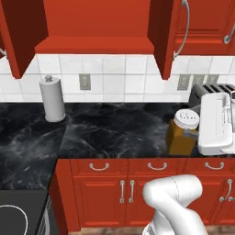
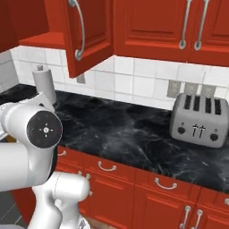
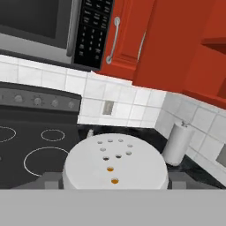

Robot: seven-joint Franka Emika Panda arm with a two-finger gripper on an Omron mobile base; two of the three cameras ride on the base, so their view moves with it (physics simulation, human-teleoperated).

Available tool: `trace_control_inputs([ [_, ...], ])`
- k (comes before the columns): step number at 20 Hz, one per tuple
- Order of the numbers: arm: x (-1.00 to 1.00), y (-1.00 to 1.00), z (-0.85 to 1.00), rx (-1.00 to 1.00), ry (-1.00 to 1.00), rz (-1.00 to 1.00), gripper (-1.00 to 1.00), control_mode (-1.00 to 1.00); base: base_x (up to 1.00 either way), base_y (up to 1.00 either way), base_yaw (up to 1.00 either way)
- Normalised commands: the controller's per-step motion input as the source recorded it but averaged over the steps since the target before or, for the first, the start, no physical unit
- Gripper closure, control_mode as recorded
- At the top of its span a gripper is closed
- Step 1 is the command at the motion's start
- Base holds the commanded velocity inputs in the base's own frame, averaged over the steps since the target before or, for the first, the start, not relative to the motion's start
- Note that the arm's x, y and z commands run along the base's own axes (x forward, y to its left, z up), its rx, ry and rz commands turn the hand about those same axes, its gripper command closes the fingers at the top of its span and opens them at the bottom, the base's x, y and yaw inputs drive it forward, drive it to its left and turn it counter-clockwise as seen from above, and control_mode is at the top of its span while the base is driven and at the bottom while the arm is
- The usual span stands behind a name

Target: Collect the turmeric, mayonnaise, and shaker from the cabinet and place them next to the stove.

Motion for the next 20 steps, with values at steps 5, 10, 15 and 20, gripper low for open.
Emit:
trace_control_inputs([
  [5, 0.00, 0.00, 0.00, 0.00, 0.00, 0.00, 1.00, 1.00, -0.33, 0.02, 0.39],
  [10, 0.00, 0.00, 0.00, 0.00, 0.00, 0.00, 1.00, 1.00, -0.26, 0.22, 0.48],
  [15, 0.00, 0.00, 0.00, 0.00, 0.00, 0.00, 1.00, 1.00, -0.05, 0.06, 0.50],
  [20, 0.00, 0.00, 0.00, 0.00, 0.00, 0.00, 1.00, 1.00, 0.22, 0.00, 0.50],
])
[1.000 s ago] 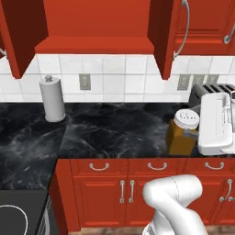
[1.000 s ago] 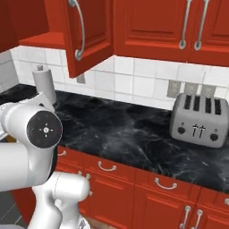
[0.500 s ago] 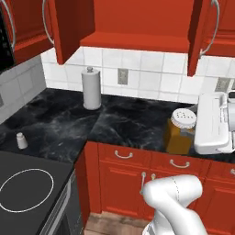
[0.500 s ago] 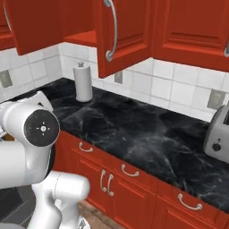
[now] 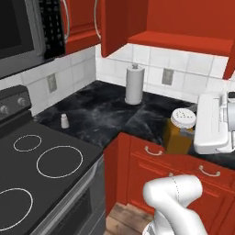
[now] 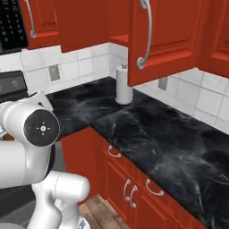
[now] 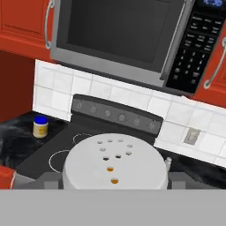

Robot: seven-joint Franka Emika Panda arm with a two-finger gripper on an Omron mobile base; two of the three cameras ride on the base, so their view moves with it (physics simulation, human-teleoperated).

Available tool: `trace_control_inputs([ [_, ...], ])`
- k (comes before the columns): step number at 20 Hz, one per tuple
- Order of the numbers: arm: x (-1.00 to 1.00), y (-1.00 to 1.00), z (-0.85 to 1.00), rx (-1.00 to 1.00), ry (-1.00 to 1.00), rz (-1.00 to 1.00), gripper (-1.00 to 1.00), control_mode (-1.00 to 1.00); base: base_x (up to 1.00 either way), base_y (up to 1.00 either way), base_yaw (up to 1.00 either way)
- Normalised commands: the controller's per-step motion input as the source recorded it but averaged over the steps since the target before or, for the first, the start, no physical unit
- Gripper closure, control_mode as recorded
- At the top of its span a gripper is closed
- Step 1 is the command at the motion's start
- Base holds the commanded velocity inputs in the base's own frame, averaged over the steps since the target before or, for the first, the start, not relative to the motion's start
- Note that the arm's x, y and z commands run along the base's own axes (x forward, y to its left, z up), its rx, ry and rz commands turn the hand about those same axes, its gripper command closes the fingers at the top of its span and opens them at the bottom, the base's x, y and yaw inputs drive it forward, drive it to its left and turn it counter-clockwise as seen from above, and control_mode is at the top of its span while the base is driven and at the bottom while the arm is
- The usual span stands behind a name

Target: Collect the turmeric, mayonnaise, and shaker from the cabinet and place them next to the stove.

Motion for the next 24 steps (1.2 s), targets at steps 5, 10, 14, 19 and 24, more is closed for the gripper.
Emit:
trace_control_inputs([
  [5, 0.00, 0.00, 0.00, 0.00, 0.00, 0.00, 1.00, 1.00, 0.06, 0.00, 0.53],
  [10, 0.00, 0.00, 0.00, 0.00, 0.00, 0.00, 1.00, 1.00, 0.29, 0.00, 0.51],
  [14, 0.00, 0.00, 0.00, 0.00, 0.00, 0.00, 1.00, 1.00, 0.43, 0.02, 0.51],
  [19, 0.00, 0.00, 0.00, 0.00, 0.00, 0.00, 1.00, 1.00, 0.79, -0.10, 0.39],
  [24, 0.00, 0.00, 0.00, 0.00, 0.00, 0.00, 1.00, 1.00, 0.71, -0.10, 0.37],
])
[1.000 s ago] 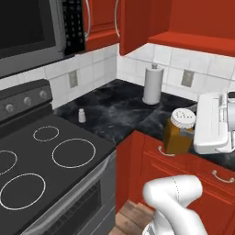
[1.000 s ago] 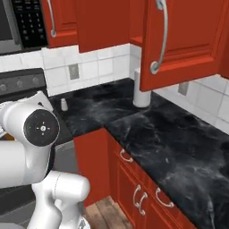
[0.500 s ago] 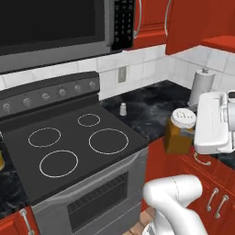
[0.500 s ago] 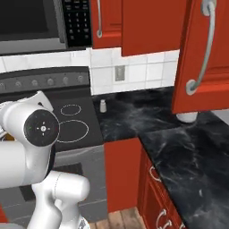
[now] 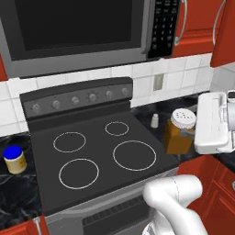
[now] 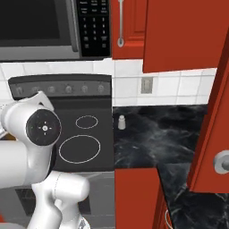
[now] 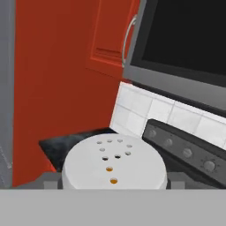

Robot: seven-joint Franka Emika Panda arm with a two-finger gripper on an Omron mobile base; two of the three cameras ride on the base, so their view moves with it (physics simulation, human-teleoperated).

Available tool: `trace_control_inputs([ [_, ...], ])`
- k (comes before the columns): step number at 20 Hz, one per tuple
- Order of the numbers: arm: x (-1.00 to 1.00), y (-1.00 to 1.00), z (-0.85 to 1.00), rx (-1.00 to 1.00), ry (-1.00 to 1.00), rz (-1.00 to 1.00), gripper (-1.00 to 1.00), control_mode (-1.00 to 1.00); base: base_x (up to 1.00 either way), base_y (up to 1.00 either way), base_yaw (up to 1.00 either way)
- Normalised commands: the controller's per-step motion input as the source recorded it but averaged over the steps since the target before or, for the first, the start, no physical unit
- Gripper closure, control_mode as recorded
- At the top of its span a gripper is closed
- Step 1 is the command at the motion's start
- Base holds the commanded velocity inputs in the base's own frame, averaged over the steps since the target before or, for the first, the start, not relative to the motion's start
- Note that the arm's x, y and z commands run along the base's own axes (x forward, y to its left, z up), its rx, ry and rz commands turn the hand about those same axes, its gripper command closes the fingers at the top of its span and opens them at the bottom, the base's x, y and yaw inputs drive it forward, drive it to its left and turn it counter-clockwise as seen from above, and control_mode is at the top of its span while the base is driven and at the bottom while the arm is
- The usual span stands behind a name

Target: Collect the turmeric, mayonnaise, and shaker from the cabinet and place them next to the stove.

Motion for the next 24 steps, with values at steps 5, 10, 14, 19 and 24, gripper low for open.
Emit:
trace_control_inputs([
  [5, 0.08, -0.16, 0.00, 0.01, 0.00, 0.09, 1.00, -1.00, 0.28, -0.08, 0.20],
  [10, 0.04, -0.70, -0.03, 0.00, 0.00, 0.12, 1.00, -1.00, 0.00, 0.00, 0.00],
  [14, 0.00, -0.65, -0.19, 0.00, 0.00, 0.05, 1.00, -1.00, 0.00, 0.00, 0.00],
  [19, 0.12, -0.48, -0.37, 0.00, 0.00, 0.00, 1.00, -1.00, 0.00, 0.00, 0.00],
  [24, 0.32, -0.32, -0.39, 0.00, 0.01, -0.01, 1.00, -1.00, 0.00, 0.00, 0.00],
])
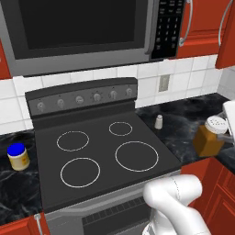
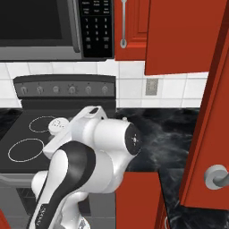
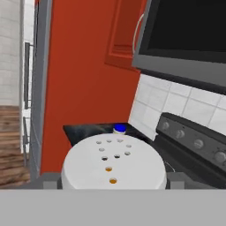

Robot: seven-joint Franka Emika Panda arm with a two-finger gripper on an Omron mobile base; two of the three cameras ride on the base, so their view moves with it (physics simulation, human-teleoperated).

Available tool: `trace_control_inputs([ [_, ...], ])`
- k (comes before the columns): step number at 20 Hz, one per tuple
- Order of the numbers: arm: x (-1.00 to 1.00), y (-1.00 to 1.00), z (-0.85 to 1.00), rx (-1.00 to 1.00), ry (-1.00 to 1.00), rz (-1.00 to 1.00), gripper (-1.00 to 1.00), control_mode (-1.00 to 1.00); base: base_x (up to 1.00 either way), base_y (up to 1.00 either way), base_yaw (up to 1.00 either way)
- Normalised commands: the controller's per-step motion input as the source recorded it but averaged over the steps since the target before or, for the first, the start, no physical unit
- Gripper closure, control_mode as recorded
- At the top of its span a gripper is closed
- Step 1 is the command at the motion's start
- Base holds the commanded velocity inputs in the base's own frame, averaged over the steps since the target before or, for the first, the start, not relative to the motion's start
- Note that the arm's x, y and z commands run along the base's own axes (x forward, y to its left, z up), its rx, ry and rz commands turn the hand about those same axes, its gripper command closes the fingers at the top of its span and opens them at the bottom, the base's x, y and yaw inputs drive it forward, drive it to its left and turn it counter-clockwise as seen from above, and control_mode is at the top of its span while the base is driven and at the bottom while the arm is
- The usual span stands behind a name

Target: Collect the turmeric, mayonnaise, and shaker from the cabinet and place them next to the stove.

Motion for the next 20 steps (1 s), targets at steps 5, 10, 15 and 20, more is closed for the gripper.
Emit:
trace_control_inputs([
  [5, 0.41, -0.16, -0.36, 0.00, 0.03, -0.04, 1.00, -1.00, 0.00, 0.00, 0.00],
  [10, 0.44, -0.36, -0.34, 0.00, 0.01, -0.02, 1.00, -1.00, 0.00, 0.00, 0.00],
  [15, 0.40, -0.46, -0.37, 0.00, 0.00, -0.01, 1.00, -1.00, 0.00, 0.00, 0.00],
  [20, 0.45, -0.49, -0.45, -0.01, 0.00, 0.00, 1.00, -1.00, 0.00, 0.00, 0.00],
])
